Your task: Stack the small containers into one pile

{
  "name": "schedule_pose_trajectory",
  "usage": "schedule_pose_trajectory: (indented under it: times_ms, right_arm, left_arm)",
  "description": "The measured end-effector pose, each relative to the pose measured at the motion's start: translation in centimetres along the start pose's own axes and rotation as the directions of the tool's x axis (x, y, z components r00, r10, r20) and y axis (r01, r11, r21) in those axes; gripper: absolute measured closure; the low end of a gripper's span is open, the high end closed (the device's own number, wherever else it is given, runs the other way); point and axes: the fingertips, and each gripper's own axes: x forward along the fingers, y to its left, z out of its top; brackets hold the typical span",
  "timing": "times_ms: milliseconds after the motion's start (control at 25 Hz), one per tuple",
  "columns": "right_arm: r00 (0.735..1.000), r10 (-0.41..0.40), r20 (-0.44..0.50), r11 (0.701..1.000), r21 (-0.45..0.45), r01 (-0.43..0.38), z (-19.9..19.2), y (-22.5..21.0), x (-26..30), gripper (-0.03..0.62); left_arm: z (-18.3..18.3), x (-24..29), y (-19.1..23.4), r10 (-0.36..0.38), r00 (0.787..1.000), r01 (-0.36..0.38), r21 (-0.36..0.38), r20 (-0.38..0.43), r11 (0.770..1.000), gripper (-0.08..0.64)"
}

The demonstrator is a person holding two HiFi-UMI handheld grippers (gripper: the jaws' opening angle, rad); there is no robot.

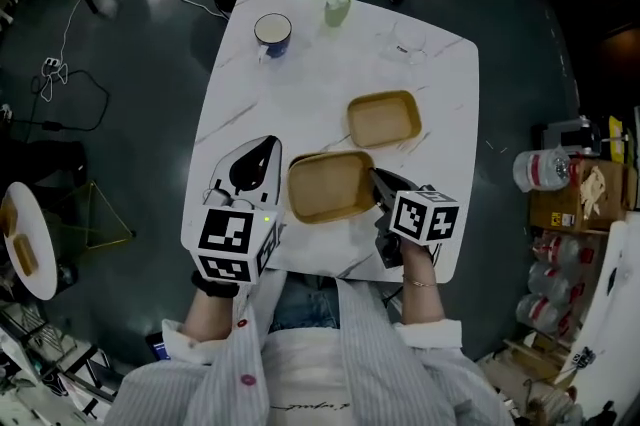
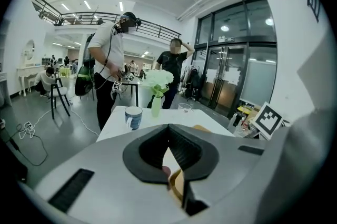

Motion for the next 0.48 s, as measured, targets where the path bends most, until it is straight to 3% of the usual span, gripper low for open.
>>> schedule_pose_trajectory:
  times_ms: [320,480]
  right_arm:
    - [0.996,-0.089,0.028,0.984,0.158,0.084,-1.8,-1.4,1.5,0.569]
    - [0.993,-0.115,0.022,0.98,0.164,0.109,-2.4,-2.1,1.7,0.568]
  left_arm:
    - [-0.5,0.9,1.3,-0.049,0.998,0.049,0.01,-0.026,0.999,0.543]
    - [-0.8,1.4,1.4,-0.068,0.997,0.068,0.012,-0.034,0.998,0.543]
